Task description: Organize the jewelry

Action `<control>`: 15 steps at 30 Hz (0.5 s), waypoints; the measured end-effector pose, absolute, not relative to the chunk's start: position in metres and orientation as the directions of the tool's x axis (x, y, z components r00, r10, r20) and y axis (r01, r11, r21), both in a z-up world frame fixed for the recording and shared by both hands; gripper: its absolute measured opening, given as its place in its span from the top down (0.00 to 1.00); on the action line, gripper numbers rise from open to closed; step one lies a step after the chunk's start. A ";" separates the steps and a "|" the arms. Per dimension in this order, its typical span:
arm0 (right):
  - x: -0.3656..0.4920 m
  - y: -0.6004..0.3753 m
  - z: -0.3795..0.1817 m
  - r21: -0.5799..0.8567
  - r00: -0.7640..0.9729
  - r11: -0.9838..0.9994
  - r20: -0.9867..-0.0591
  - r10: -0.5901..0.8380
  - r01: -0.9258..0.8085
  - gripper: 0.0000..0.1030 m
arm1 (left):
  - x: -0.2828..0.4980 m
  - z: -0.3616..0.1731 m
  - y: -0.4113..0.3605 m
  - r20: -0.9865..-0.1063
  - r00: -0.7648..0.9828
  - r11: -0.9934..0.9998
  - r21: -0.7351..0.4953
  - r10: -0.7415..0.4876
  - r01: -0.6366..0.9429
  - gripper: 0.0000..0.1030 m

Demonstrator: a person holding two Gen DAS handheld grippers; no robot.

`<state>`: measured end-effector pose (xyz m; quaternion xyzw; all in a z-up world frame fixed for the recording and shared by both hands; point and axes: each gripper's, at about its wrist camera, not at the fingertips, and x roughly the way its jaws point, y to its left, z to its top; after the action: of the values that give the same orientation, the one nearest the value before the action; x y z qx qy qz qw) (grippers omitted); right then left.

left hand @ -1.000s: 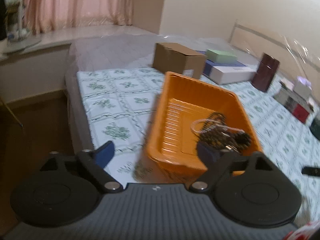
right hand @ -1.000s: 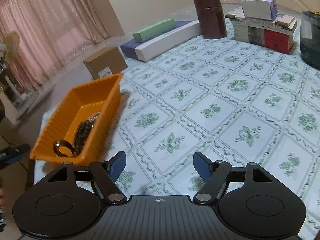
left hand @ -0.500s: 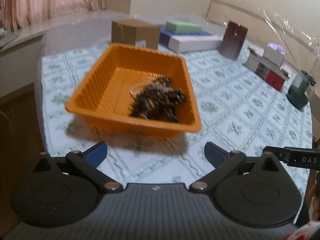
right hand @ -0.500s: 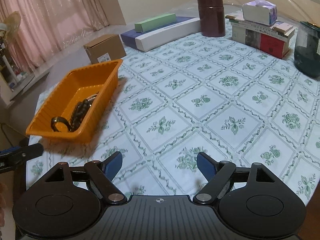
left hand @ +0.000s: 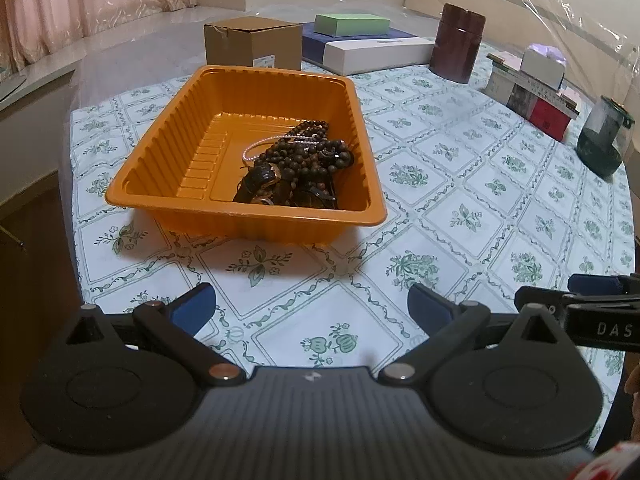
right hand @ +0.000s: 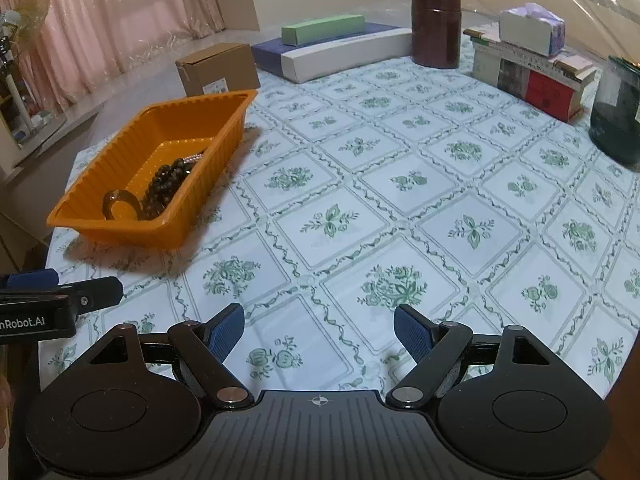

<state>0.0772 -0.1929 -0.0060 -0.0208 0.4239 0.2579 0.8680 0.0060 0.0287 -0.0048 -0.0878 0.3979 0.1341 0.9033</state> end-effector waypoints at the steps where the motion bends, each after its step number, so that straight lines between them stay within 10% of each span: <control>1: 0.077 -0.194 -0.006 0.182 0.507 0.867 -0.748 0.428 -0.464 0.21 | 0.006 -0.005 0.028 -0.742 0.648 0.949 -0.051 0.172 -0.311 0.02; 15: 0.080 -0.197 -0.004 0.177 0.516 0.873 -0.746 0.420 -0.454 0.21 | 0.008 -0.008 0.027 -0.745 0.647 0.950 -0.055 0.165 -0.306 0.01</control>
<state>0.0801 -0.1970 -0.0039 -0.0202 0.4228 0.2509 0.8705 0.0080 0.0268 -0.0075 -0.0883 0.3996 0.1303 0.9031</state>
